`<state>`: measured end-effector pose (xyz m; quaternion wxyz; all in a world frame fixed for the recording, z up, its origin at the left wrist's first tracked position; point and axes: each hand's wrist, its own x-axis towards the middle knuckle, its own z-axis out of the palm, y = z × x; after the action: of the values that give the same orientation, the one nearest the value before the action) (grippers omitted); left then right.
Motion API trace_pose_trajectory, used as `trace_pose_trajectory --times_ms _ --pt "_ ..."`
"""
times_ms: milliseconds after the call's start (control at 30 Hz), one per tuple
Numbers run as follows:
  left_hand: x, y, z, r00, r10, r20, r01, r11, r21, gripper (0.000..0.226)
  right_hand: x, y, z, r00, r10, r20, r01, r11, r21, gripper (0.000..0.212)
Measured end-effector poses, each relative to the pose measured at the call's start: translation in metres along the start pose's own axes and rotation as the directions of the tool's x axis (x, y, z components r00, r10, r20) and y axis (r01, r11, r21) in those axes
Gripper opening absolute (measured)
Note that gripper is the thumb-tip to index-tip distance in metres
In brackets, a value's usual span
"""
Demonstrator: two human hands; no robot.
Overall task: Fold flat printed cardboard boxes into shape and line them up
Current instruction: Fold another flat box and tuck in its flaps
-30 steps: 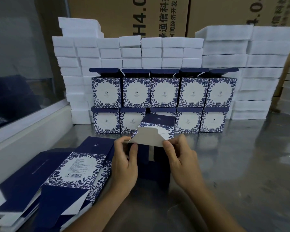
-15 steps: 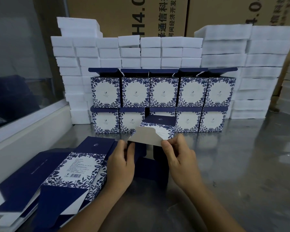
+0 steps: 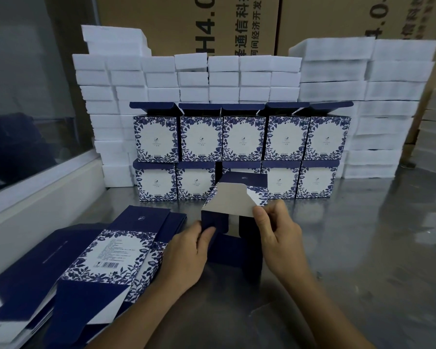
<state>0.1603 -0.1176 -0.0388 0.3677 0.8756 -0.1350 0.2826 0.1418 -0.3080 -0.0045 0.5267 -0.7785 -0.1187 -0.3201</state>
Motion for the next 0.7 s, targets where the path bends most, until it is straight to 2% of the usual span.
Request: trace_pose_trajectory --times_ms 67,167,300,400,500,600,700 --pt "-0.001 -0.002 0.001 0.998 0.006 0.055 -0.008 0.999 0.039 0.04 0.001 0.0 -0.001 1.0 0.009 -0.018 -0.009 1.0 0.018 0.021" --pt "-0.002 -0.006 0.004 0.989 0.01 0.147 -0.029 0.992 0.123 0.033 0.002 0.004 -0.003 0.999 0.014 -0.049 -0.013 0.999 0.031 0.029" --pt "-0.001 -0.009 0.006 0.988 0.031 0.15 -0.053 0.988 0.146 0.024 0.001 0.007 -0.003 0.998 0.026 -0.049 -0.023 0.997 0.069 0.039" --pt "-0.002 -0.008 0.005 0.985 0.053 0.163 -0.074 0.989 0.127 0.029 0.002 0.007 -0.004 0.997 0.027 -0.077 -0.02 0.995 0.095 0.039" --pt "-0.005 -0.005 0.004 0.976 0.117 0.184 -0.14 0.983 0.117 0.045 0.005 0.009 -0.007 0.993 0.067 -0.101 -0.049 0.984 0.169 0.04" --pt "-0.009 -0.001 0.004 0.961 0.212 0.176 -0.231 0.968 0.096 0.058 0.005 0.012 -0.011 0.994 0.084 -0.068 -0.067 0.973 0.221 0.036" --pt "-0.009 0.003 0.003 0.974 0.219 0.057 -0.218 0.976 -0.015 0.05 0.006 0.011 -0.011 0.995 0.085 -0.052 -0.071 0.971 0.228 0.039"
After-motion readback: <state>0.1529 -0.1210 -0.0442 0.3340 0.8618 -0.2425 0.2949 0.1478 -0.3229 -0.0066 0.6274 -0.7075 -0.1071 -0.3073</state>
